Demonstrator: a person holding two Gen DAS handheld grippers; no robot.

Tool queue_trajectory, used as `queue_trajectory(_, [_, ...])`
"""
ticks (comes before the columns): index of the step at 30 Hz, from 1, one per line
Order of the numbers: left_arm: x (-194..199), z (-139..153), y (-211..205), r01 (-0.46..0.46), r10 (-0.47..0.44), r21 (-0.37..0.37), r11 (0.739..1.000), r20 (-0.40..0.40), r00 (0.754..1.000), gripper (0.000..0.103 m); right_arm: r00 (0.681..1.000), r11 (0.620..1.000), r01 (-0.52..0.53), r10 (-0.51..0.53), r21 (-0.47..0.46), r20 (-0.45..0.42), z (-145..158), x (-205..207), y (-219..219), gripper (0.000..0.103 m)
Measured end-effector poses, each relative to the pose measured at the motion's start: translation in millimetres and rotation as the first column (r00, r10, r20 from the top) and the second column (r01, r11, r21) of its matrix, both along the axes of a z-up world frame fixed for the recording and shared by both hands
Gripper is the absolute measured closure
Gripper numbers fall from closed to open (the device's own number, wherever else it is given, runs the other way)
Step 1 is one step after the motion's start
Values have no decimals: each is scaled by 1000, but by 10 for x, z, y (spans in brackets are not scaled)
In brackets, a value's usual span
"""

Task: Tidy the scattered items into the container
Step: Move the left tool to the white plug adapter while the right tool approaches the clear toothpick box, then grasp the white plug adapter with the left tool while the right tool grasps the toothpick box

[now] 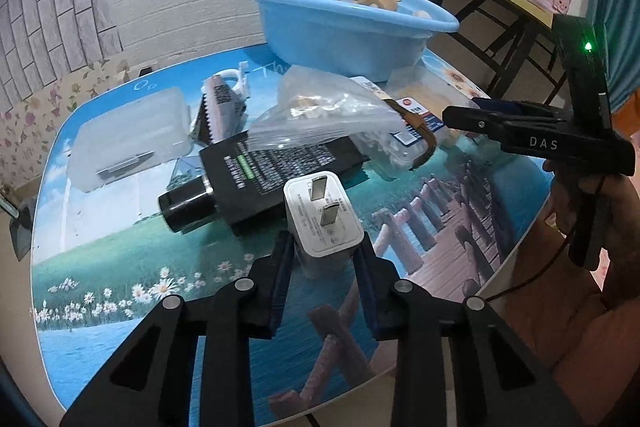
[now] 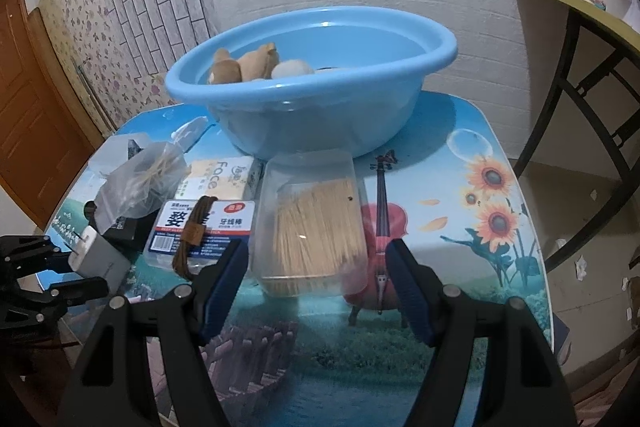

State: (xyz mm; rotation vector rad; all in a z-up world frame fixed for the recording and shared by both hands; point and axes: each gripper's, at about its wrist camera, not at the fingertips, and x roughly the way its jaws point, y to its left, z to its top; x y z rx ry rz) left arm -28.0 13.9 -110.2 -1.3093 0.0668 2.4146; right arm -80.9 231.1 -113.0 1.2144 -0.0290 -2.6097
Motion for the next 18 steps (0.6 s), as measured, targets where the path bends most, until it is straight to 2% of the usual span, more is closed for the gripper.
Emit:
queue_trajectory(2, [5, 0, -30, -7, 7, -1, 1000, 2, 1000, 74, 1000, 1000, -1, 1, -9, 2, -10, -2, 2, 34])
queue_trajectory(4, [15, 0, -59, -14, 14, -4, 1000, 2, 1000, 74, 1000, 999, -14, 14, -32, 7, -8, 0, 13, 43])
queue_trajectory(18, [62, -6, -247, -78, 78, -19, 997, 23, 997, 74, 999, 999, -28, 27, 29, 39, 46, 269, 70, 43])
